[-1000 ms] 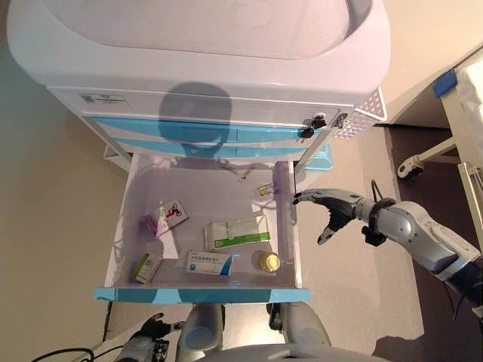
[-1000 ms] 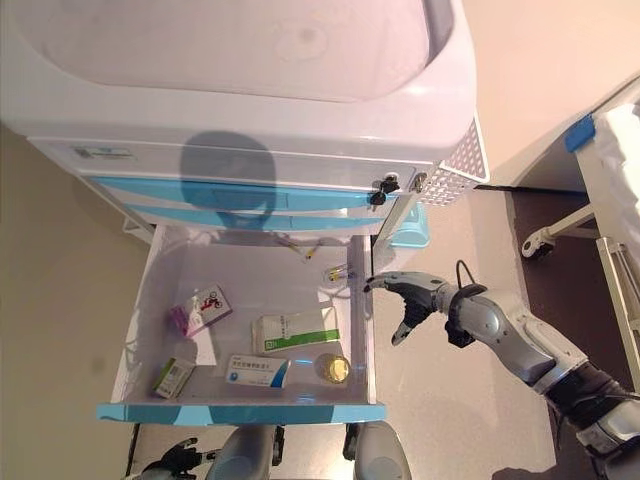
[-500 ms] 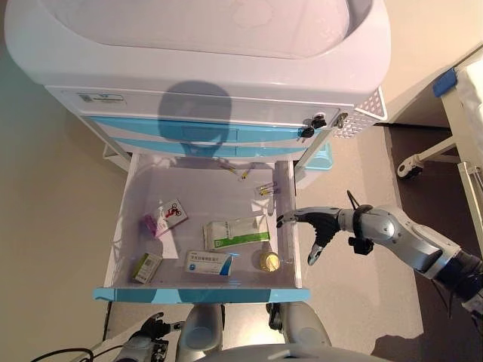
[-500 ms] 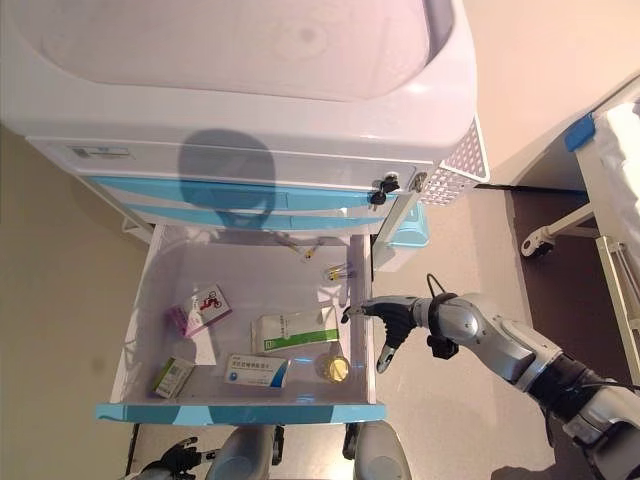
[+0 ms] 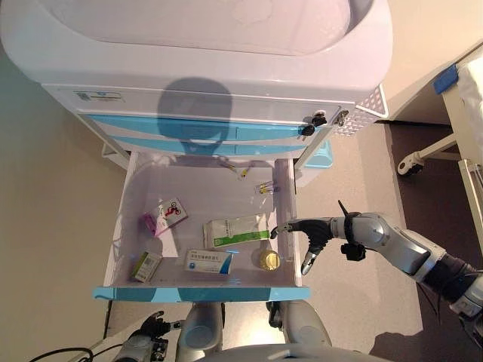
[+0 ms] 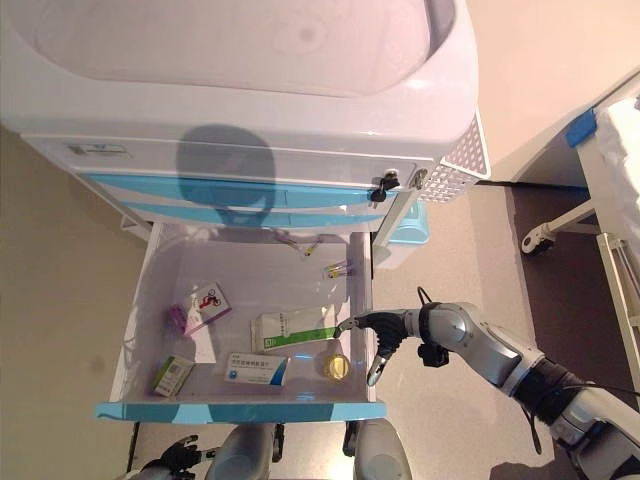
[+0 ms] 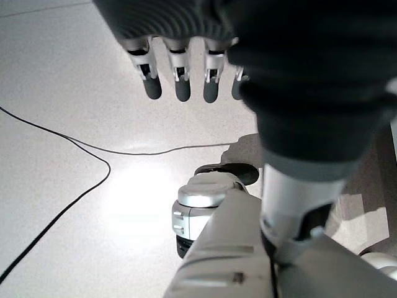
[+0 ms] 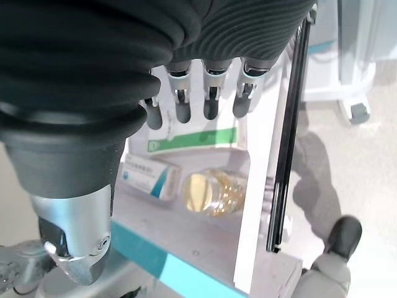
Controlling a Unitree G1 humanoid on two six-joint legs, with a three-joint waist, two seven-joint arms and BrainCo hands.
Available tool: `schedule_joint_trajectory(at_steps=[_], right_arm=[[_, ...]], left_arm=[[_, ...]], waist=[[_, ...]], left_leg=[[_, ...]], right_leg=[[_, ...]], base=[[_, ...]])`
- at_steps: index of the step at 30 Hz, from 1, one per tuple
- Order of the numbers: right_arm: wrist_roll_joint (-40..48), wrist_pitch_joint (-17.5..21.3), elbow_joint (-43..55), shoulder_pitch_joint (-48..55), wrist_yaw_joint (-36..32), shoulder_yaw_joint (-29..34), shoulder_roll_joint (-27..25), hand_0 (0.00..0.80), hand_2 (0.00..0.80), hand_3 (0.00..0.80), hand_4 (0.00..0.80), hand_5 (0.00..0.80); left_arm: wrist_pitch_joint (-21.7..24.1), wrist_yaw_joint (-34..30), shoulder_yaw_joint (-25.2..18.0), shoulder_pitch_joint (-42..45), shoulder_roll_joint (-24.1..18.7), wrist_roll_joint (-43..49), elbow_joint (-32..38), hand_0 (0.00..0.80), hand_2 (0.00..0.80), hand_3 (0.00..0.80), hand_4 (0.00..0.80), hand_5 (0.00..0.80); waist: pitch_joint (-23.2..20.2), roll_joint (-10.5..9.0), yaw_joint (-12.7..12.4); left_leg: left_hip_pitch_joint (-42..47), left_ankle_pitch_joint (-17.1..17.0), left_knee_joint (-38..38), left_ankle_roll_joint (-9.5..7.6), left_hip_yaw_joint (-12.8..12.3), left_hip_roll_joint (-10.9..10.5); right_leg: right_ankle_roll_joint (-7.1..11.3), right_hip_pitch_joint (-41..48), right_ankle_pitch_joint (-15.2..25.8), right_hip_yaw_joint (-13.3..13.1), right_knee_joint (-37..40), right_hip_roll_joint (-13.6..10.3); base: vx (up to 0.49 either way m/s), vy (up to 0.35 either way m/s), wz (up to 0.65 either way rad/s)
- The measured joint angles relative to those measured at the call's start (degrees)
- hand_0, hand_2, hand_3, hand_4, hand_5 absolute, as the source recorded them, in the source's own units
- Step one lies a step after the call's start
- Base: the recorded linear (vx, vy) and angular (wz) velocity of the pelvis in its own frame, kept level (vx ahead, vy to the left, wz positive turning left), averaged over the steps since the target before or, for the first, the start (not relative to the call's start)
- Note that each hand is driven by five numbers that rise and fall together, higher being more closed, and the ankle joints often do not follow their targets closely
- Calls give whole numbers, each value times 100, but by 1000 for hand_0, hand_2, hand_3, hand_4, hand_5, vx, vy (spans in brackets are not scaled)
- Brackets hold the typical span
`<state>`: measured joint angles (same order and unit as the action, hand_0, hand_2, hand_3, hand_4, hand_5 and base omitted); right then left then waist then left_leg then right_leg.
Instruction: Open the drawer and pick up the medicine
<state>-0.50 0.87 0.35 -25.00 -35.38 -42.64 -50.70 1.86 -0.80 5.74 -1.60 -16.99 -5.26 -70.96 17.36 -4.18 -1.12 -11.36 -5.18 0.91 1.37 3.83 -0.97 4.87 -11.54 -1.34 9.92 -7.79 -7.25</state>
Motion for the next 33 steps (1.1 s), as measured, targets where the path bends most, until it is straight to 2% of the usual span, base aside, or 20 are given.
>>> schedule_joint_trajectory(at_steps=[6,23,28,33], right_arm=[[-9,-51,-118,-3,-5,-86,374,0,0,0,0,0],[-242,-124,-180,-17,75,-80,731,0,0,0,0,0],[-654,-106,-690,-14,200,-89,942,0,0,0,0,0],[-1040,-99,-784,-13,322,-104,1016,0,0,0,0,0]], left_arm=[[-4,-5,24,-15,1,-2,14,0,0,0,0,0],[-25,1,32,-90,35,-3,24,0,0,0,0,0],[-32,7,34,-89,40,-3,21,0,0,0,0,0],[-40,43,33,-94,48,-3,22,0,0,0,0,0]], waist=[[18,23,-1],[75,85,-136],[88,94,-139],[107,96,-139]], left_leg=[[-16,5,0,7,-1,11],[-58,5,-1,7,-6,2],[-62,6,-1,8,-2,-1],[-69,4,-1,6,3,1]], right_leg=[[0,-17,0,-2,-1,1],[-4,-64,-3,-9,-13,-1],[-4,-65,-3,-6,-13,1],[-4,-71,-3,-3,-12,2]], base=[[0,0,0],[0,0,0],[0,0,0],[0,0,0]])
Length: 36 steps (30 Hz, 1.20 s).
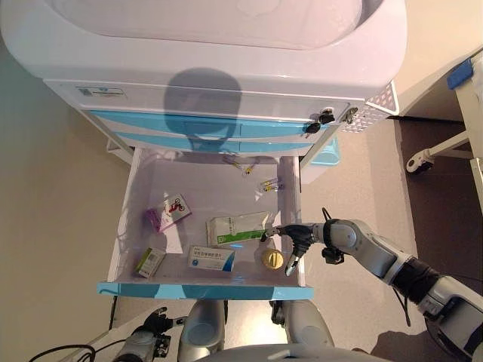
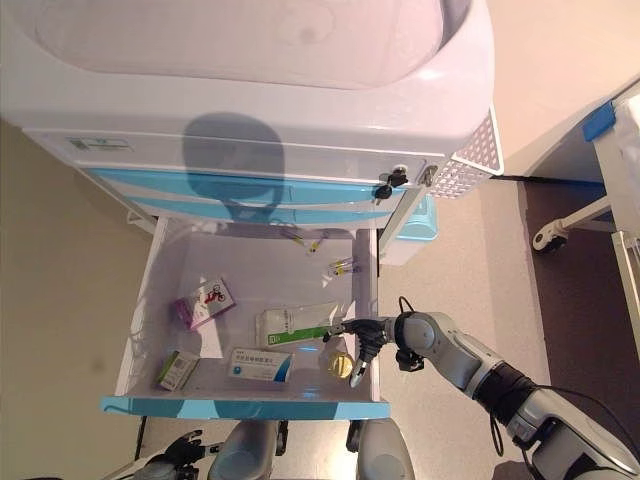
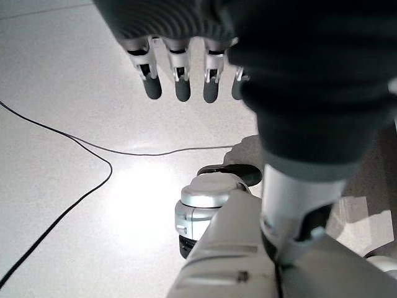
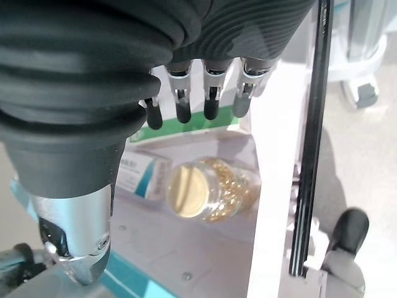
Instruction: Open the drawer and pick up the medicine
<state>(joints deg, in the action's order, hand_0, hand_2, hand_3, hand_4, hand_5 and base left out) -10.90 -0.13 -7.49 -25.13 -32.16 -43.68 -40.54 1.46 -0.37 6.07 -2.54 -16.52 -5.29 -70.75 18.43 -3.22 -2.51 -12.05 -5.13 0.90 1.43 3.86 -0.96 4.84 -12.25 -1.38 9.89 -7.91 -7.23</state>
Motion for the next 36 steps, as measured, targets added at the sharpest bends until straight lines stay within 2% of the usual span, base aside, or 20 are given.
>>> schedule_joint_trajectory(at_steps=[11,17,29,36], right_arm=[[-153,20,-27,64,16,30,35,0,0,0,0,0],[-373,76,-344,159,60,139,359,0,0,0,0,0],[-1307,393,-1466,113,705,95,1191,0,0,0,0,0],[-1565,413,-1259,137,752,100,1123,0,0,0,0,0]], left_arm=[[-62,18,2,-31,-1,0,0,0,0,0,0,0],[-86,24,7,-62,-2,0,0,0,0,0,0,0],[-109,90,189,-124,-23,2,-4,0,0,0,0,0],[-117,150,193,-137,-22,1,-4,0,0,0,0,0]], waist=[[17,-14,3],[20,-18,6],[32,-27,-4],[34,-26,1]], left_leg=[[-33,-1,1,-1,31,1],[-33,-1,10,-1,33,0],[-52,4,48,5,98,13],[-63,14,47,20,107,13]], right_leg=[[0,-13,0,8,8,-3],[0,-9,0,11,8,-2],[0,-3,0,33,-13,-7],[0,-10,0,41,-21,-5]], base=[[0,0,0],[0,0,0],[0,0,1],[0,-1,0]])
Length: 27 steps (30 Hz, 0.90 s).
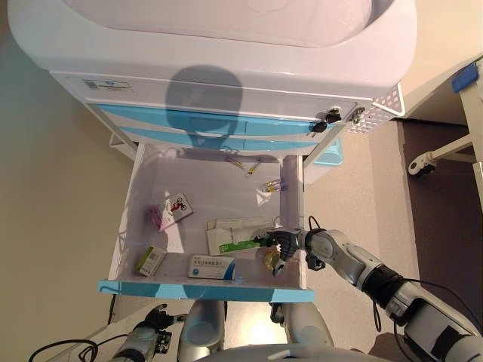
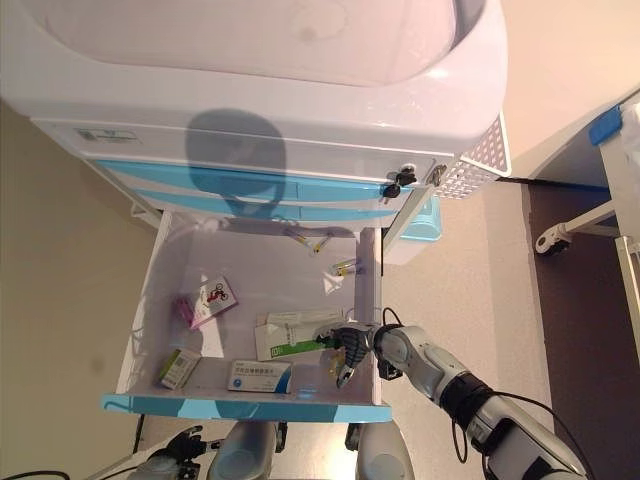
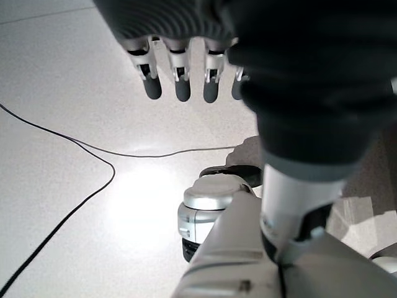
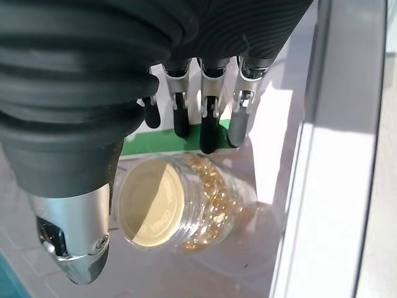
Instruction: Open the drawer and pick up the medicine
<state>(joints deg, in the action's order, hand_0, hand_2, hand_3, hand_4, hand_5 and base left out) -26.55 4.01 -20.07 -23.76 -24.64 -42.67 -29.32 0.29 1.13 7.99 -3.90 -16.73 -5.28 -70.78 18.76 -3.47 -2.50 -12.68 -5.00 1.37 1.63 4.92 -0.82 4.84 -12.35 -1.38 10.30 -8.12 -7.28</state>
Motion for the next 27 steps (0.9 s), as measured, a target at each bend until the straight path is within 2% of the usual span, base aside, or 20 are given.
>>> schedule_joint_trajectory(at_steps=[9,14,15,16,18,19,21,27], right_arm=[[-33,1,157,88,-95,7,-101,0,0,0,0,0],[-210,72,142,105,-25,4,-93,0,0,0,0,0],[-213,72,149,111,-5,9,-97,94,94,94,94,94],[-215,81,193,148,14,25,-151,383,383,383,383,383],[-215,89,228,146,16,26,-202,521,521,521,521,521],[-215,92,244,129,-27,15,-247,703,703,703,703,703],[-221,94,346,149,-11,40,-337,800,800,800,800,800],[-277,41,372,127,-57,75,-426,800,800,800,800,800]], left_arm=[[-3,1,3,-13,2,2,-2,0,0,0,0,0],[-13,6,6,-53,2,2,-2,0,0,0,0,0],[-18,8,6,-71,1,2,-2,0,0,0,0,0],[-24,8,46,-124,-1,3,0,0,0,0,0,0],[-26,9,74,-155,3,3,0,0,0,0,0,0],[-26,10,94,-173,1,4,0,0,0,0,0,0],[-41,9,95,-214,1,4,0,0,0,0,0,0],[-71,8,101,-240,23,4,1,0,0,0,0,0]], waist=[[23,12,-7],[26,16,10],[27,16,11],[34,22,4],[37,24,1],[40,30,-11],[73,33,1],[102,55,-17]], left_leg=[[-11,0,-1,-1,25,-14],[-76,-10,17,10,150,-18],[-94,-16,19,15,156,-15],[-123,-35,17,24,202,-13],[-142,-49,13,38,272,-27],[-167,-58,15,49,319,-31],[-202,-88,9,58,373,-35],[-208,-109,10,64,453,-42]], right_leg=[[0,-2,-1,7,1,-2],[-6,-4,-19,97,2,-2],[-8,-6,-23,113,1,1],[-12,-2,-47,119,-1,12],[-17,5,-72,130,-12,21],[-19,5,-87,134,-13,33],[-33,-4,-104,137,-14,52],[-47,21,-131,137,-19,75]], base=[[0,-1,0],[-4,-16,9],[-12,-45,25],[-12,-34,25],[-14,-30,21],[-10,-17,16],[0,-17,16],[1,-9,7]])
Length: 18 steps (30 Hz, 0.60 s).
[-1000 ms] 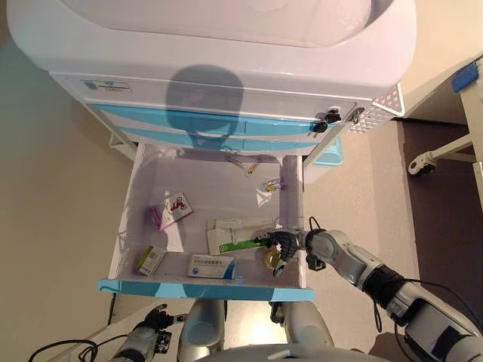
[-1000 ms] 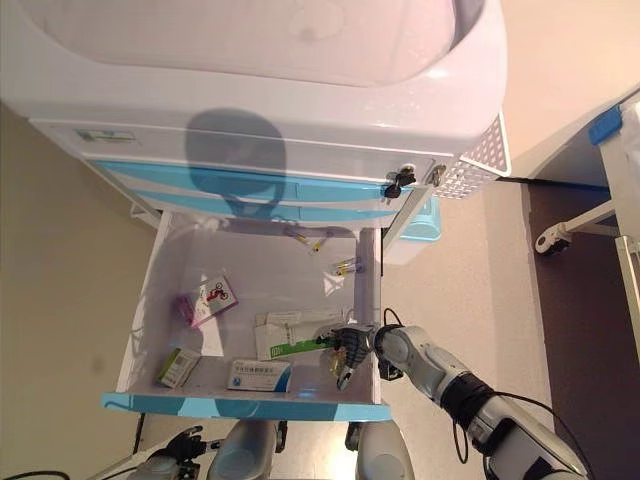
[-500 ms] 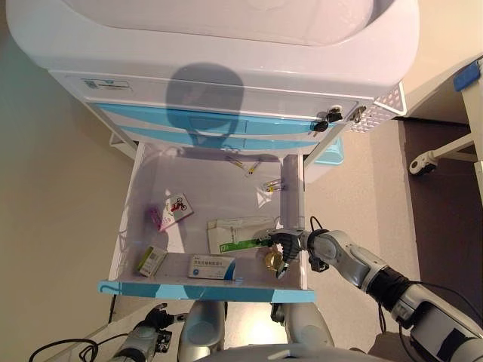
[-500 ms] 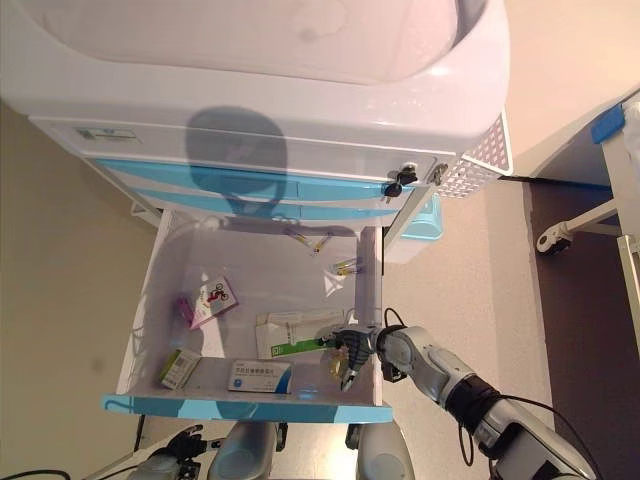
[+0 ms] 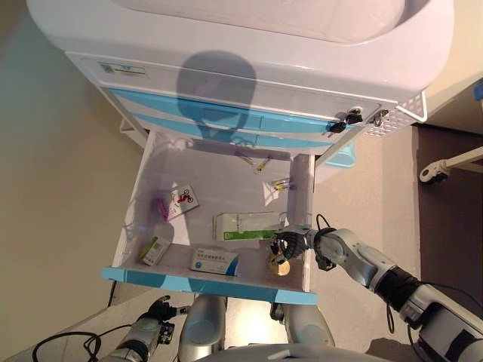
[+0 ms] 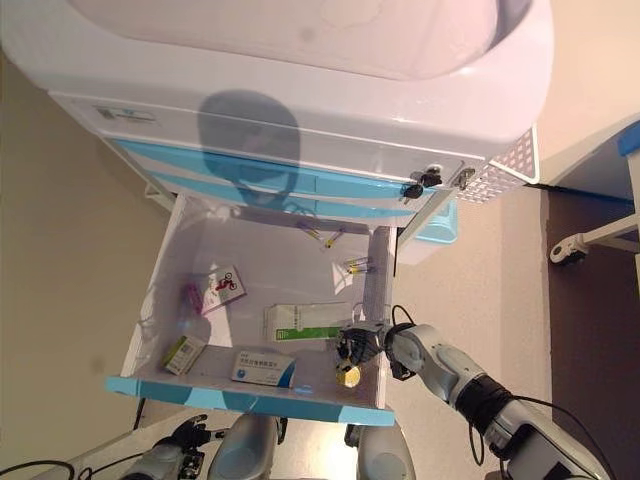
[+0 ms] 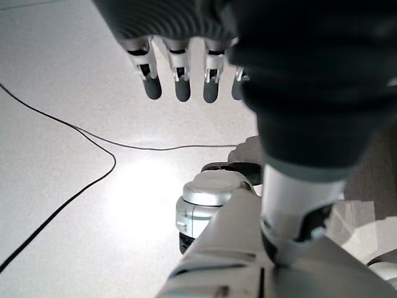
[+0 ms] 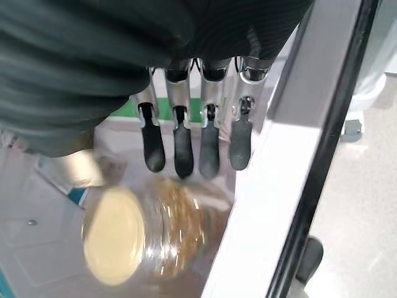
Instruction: Open the drawer and pick up the medicine
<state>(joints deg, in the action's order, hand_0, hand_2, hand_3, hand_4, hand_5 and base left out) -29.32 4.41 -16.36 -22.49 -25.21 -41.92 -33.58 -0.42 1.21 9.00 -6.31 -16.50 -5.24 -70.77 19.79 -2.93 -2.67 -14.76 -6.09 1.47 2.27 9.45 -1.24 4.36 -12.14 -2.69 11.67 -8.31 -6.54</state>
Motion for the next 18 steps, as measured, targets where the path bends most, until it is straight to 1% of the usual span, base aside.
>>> schedule_joint_trajectory(at_steps=[4,6,16,17,18], right_arm=[[29,-44,148,42,-78,18,-80,800,800,800,800,800],[80,-67,269,145,-110,128,-120,800,800,800,800,800],[81,-69,202,130,-71,125,-98,800,800,800,800,800],[81,-69,201,131,-56,125,-97,442,442,442,442,442],[81,-70,200,131,-53,126,-98,0,0,0,0,0]], left_arm=[[-5,-4,-1,-4,0,0,4,0,0,0,0,0],[-15,-9,0,-3,2,0,3,0,0,0,0,0],[-17,-14,78,-27,1,1,5,0,0,0,0,0],[-18,-14,81,-29,0,1,5,0,0,0,0,0],[-18,-14,84,-32,0,1,5,0,0,0,0,0]], waist=[[4,3,2],[8,9,3],[14,17,-2],[15,17,-1],[14,17,1]], left_leg=[[-4,-1,-1,0,7,-4],[-6,-8,0,-2,16,-10],[-5,-13,3,-3,25,-13],[-5,-14,4,-4,24,-14],[-3,-14,6,-4,24,-15]], right_leg=[[10,0,-16,-1,-7,0],[10,3,-25,-1,-8,0],[8,5,-31,-1,-17,-1],[8,-2,-36,-3,-35,-3],[13,-6,-54,-4,-54,-7]], base=[[0,0,0],[0,0,0],[0,0,0],[0,0,0],[0,0,0]])
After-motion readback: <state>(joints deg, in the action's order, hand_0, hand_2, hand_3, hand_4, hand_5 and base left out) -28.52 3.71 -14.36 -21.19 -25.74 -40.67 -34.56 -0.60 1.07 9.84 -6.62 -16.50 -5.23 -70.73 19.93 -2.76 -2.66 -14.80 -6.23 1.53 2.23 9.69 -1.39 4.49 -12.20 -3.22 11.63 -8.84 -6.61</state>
